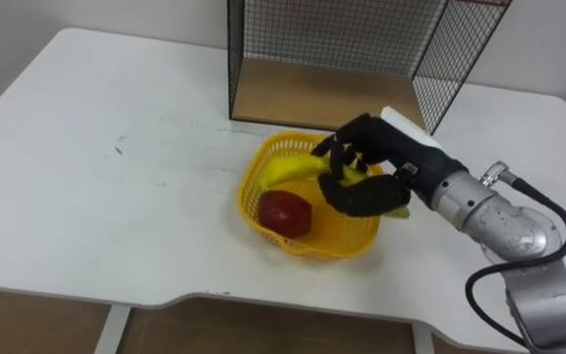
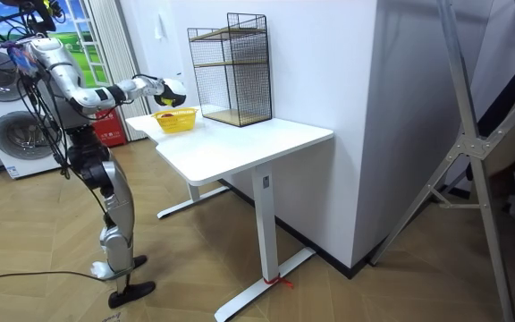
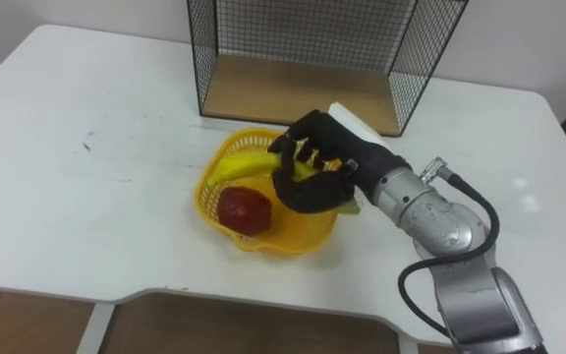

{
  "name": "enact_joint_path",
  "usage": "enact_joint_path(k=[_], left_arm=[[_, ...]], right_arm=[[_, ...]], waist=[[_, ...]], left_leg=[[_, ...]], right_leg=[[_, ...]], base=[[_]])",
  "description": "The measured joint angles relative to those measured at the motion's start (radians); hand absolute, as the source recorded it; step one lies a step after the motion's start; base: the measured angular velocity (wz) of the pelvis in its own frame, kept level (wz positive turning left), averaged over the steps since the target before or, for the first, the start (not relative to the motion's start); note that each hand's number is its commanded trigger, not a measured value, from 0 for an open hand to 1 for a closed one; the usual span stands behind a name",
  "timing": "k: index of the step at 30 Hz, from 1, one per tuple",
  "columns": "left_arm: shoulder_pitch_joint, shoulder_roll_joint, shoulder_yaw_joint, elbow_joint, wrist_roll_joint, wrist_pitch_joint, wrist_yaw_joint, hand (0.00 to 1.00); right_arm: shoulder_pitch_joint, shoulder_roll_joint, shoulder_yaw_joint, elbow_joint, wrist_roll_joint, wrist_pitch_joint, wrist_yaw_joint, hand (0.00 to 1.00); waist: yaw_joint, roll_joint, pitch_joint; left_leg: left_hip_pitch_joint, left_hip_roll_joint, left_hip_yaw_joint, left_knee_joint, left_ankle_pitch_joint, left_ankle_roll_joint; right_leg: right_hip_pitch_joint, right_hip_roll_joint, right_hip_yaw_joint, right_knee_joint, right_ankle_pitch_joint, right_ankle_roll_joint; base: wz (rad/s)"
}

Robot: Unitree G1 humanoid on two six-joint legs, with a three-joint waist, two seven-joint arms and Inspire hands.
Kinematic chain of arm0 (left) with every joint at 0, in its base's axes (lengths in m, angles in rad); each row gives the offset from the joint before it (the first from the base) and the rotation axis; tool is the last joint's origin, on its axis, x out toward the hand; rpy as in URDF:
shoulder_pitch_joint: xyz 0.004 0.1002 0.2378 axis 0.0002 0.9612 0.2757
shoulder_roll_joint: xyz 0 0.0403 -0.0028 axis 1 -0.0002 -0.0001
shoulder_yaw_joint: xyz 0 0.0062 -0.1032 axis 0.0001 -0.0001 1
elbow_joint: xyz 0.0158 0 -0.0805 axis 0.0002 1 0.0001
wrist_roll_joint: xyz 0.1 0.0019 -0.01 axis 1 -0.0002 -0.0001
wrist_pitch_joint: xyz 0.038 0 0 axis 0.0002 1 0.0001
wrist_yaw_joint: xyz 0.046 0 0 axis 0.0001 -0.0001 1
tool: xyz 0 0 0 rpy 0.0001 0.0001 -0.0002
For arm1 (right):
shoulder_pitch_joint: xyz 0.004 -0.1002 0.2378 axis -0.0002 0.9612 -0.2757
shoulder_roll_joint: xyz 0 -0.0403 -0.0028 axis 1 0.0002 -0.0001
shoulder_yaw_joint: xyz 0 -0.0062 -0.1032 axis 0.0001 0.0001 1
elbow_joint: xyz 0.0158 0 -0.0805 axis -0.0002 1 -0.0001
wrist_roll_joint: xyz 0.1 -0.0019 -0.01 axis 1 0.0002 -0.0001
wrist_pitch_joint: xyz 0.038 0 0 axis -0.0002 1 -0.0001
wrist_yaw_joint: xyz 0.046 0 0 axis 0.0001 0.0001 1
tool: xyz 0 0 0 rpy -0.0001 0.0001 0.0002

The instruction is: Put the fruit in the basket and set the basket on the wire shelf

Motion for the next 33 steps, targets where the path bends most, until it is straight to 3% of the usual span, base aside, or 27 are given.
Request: enact_joint_path(k=[8, 13, 22, 25, 33], left_arm=[[0.004, -0.002, -0.001, 0.000, -0.001, 0.001, 0.000, 0.00], [0.004, -0.004, -0.001, 0.002, -0.025, 0.002, 0.001, 0.00], [0.018, -0.007, 0.008, 0.052, -0.187, -0.011, 0.008, 0.00], [0.036, -0.007, 0.067, 0.082, -0.295, -0.036, 0.008, 0.00], [0.078, -0.005, 0.328, 0.058, -0.670, -0.063, 0.020, 0.00]], right_arm=[[0.034, 0.012, 0.000, 0.000, 0.003, 0.009, 0.005, 0.00], [0.039, 0.012, 0.000, 0.000, 0.006, 0.009, 0.005, 0.00], [0.066, 0.015, -0.023, 0.001, 0.202, 0.007, -0.037, 0.00], [0.097, 0.015, -0.060, 0.003, 0.243, 0.006, -0.067, 0.00], [0.195, 0.022, -0.203, 0.002, 0.332, 0.002, -0.176, 0.00]], waist=[[-0.003, 0.006, 0.0012], [-0.005, 0.017, -0.0054], [-0.013, 0.029, -0.0014], [-0.014, 0.028, -0.0013], [-0.013, 0.037, -0.0011]], left_leg=[[-0.003, 0.000, -0.003, 0.008, 0.000, 0.000], [-0.002, 0.001, -0.001, 0.008, 0.000, 0.000], [0.023, 0.000, -0.001, 0.000, 0.000, 0.000], [0.024, 0.000, -0.001, 0.001, 0.000, 0.000], [0.024, -0.003, -0.017, 0.003, 0.000, 0.001]], right_leg=[[0.003, 0.001, 0.000, 0.000, 0.002, 0.000], [0.004, 0.001, 0.000, 0.000, 0.005, 0.000], [0.025, 0.000, -0.002, -0.003, 0.005, 0.000], [0.028, -0.001, -0.007, -0.003, 0.006, 0.000], [0.030, -0.004, -0.012, -0.003, 0.006, 0.001]], base=[[0.00], [0.00], [0.00], [0.01], [0.01]])
